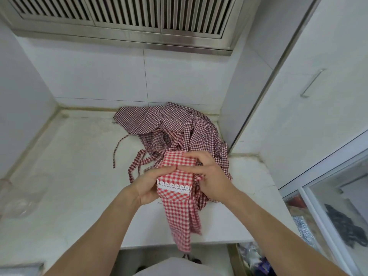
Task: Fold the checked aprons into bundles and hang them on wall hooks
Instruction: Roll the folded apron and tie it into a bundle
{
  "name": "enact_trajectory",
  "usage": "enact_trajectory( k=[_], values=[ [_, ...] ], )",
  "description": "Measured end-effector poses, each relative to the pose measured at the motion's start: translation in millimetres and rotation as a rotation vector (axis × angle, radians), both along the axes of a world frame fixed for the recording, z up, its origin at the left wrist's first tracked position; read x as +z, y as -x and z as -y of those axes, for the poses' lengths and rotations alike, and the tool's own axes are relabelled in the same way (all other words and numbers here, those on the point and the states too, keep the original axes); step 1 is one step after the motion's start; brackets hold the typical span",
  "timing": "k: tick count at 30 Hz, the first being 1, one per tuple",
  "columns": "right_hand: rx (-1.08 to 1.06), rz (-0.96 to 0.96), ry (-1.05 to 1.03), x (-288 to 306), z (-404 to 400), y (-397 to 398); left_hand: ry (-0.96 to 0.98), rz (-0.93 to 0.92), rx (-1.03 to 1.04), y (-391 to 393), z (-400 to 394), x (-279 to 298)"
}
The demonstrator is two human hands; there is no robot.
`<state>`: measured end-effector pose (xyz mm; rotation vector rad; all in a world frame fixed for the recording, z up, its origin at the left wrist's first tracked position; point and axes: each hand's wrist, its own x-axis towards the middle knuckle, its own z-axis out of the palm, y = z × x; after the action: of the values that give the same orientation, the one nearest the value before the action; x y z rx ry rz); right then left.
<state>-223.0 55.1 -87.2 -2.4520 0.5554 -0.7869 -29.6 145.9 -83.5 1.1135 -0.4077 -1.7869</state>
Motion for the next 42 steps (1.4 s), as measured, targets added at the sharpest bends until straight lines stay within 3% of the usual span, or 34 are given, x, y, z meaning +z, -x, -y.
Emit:
enact_trajectory(
  k=[6,9,15,20,26,29,32,37,42],
  values=[
    [-0.21,-0.079,-0.728,23.2,14.1,19.8,0.02,-0.001,0.101,-8.3,3.4,-1.5],
    [-0.205,-0.134,-0.924,29.7,22.4,24.1,0.072,0.004,0.071,-13.8,2.8,4.0],
    [-0.001,-0.279,-0.912,38.3,14.0,4.9,0.158,0.125,-0.063,-8.4,11.0,24.0],
    [-0.037,-0.034,-1.032,35.5,12.4,-8.0,0.162,0.223,-0.058,-2.8,17.0,29.2],
    [-0.251,0.289,-0.881,31.5,17.9,-17.0,0.114,0.26,-0.159,-3.9,12.6,2.5],
    [-0.347,0.329,-0.747,26.8,25.2,-16.0,0.098,0.295,-0.178,4.7,11.3,-8.2],
    [-0.431,0.276,-0.566,24.0,30.9,-13.7,0.049,0.2,-0.119,15.1,10.1,-13.6],
    [-0.177,0.168,0.024,12.6,34.9,-3.4,0.094,0.178,-0.097,16.6,14.6,-11.6],
    [-0.045,0.101,0.154,4.0,31.5,4.7,0.161,0.195,-0.124,3.2,10.5,-3.5]
  ],
)
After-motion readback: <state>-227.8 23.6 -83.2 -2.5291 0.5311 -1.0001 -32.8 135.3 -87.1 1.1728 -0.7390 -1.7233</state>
